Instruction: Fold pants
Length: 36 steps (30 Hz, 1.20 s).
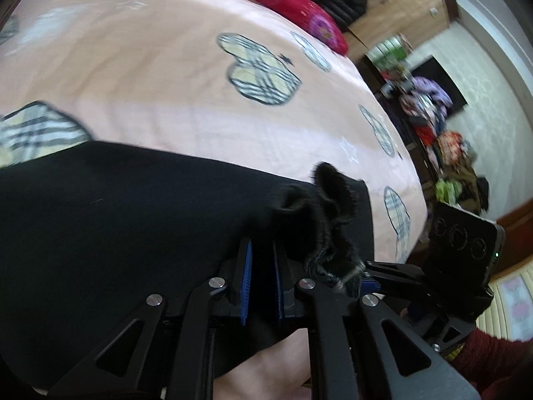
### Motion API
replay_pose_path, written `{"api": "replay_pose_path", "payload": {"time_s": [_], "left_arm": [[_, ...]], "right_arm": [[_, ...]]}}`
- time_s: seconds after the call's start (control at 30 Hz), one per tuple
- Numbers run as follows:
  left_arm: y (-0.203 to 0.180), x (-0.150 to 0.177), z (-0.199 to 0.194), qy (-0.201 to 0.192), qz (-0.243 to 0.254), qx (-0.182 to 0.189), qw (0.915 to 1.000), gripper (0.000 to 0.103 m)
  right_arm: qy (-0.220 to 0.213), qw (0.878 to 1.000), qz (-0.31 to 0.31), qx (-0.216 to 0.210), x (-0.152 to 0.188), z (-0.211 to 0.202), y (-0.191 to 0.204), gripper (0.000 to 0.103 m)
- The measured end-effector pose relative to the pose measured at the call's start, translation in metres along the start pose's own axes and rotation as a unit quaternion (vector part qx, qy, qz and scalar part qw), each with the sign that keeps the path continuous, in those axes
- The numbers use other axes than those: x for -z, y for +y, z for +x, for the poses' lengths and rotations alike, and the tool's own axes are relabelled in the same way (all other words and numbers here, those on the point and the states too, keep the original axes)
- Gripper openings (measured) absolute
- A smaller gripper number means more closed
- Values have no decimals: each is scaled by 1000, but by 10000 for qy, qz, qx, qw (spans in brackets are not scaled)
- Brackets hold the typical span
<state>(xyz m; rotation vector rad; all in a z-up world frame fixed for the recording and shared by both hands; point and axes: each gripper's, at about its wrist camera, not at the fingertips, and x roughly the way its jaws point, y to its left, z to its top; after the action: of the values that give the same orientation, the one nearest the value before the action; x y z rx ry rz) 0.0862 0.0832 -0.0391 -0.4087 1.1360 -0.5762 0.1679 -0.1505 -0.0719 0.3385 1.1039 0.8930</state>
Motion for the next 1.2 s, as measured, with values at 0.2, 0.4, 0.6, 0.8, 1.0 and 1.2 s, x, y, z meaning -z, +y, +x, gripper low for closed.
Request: {"api": "replay_pose_path", "payload": {"time_s": [0.2, 0.4, 0.6, 0.8, 1.0, 1.2], "left_arm": [[16, 16, -37, -548, -476, -311, 9969, 29], [31, 34, -69, -1046, -985, -525, 9882, 37], [51, 62, -104, -1530, -1619, -710, 9723, 49], [75, 89, -139, -1960, -2061, -1227, 9508, 49], [106, 106, -167, -2308, -2604, -1553, 9246, 49], [140, 116, -186, -2518, -3070, -1741, 9012, 50]], "right_arm": [[17, 9998, -145, -144, -4, -4, 12, 59], [-73, 9991, -326, -275, -17, -12, 25, 61], [-51, 9976, -652, -240, -39, -5, 44, 61], [249, 9931, -1141, -63, -63, 24, 71, 61], [692, 9840, -1639, -34, -86, 71, 102, 61], [1130, 9703, -2138, 9, -104, 118, 131, 61]]}}
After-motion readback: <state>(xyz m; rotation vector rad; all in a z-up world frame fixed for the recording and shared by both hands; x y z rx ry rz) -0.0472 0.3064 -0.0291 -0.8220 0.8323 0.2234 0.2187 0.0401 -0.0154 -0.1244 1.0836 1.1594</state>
